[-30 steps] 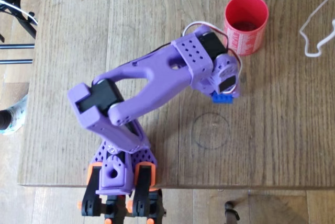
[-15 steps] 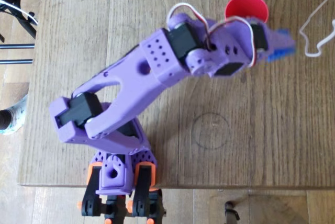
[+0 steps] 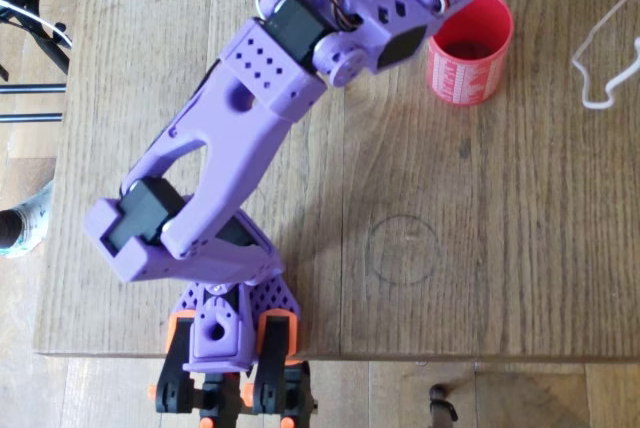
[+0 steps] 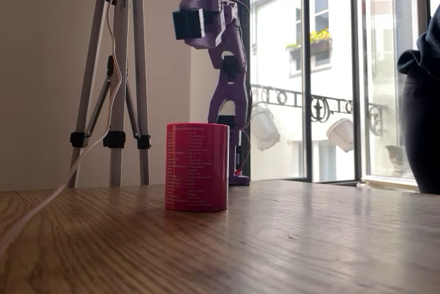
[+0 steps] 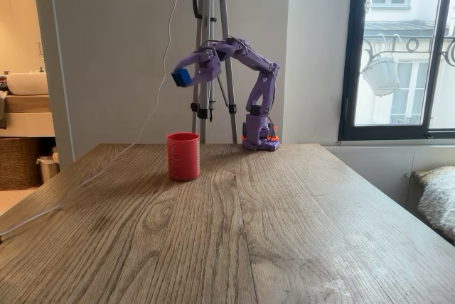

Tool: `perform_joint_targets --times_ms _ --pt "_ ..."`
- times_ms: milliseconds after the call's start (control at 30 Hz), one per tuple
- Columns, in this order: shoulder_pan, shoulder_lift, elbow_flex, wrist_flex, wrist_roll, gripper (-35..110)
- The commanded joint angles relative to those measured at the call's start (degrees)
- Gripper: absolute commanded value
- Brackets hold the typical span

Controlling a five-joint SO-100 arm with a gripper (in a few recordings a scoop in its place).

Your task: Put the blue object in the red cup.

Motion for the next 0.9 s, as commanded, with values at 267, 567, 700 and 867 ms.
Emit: perform_joint_targets --times_ms 267,567,700,867 --pt "-12.39 3.16 4.04 14.15 4.39 0" --pt "-14.24 -5.98 8.35 -2.64 9.84 0" --pt "-12.92 -9.93 5.19 -9.58 8.96 0" --pt "-9.58 -10.81 3.08 -10.46 7.38 0"
